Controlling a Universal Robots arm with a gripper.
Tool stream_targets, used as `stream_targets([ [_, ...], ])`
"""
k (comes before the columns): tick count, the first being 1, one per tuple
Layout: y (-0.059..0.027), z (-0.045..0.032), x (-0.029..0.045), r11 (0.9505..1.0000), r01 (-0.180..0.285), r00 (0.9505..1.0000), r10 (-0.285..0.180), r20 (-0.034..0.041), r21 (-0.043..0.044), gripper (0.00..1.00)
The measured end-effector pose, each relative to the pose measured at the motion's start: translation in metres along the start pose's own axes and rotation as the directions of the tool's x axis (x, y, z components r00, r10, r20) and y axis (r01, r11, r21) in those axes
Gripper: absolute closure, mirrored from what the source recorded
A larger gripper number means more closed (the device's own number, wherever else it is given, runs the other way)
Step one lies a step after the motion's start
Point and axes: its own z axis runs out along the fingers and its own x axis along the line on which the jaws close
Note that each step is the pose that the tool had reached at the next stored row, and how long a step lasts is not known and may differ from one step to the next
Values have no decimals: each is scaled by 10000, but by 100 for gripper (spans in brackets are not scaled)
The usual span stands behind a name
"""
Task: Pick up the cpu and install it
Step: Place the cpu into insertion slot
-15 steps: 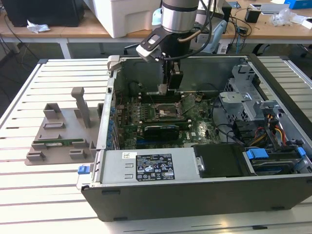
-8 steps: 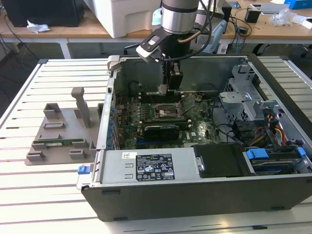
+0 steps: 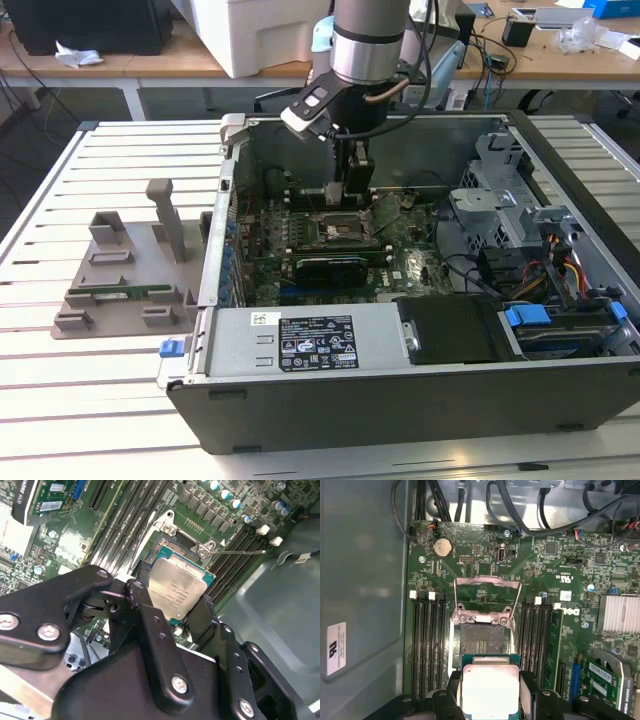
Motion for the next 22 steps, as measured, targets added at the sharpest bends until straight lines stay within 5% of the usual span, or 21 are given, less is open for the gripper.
stream_targets([
  [13, 49, 137, -2, 10000, -1, 10000, 1, 1, 0, 45],
  [22, 59, 301, 0, 10000, -2, 10000, 2, 1, 2, 45],
])
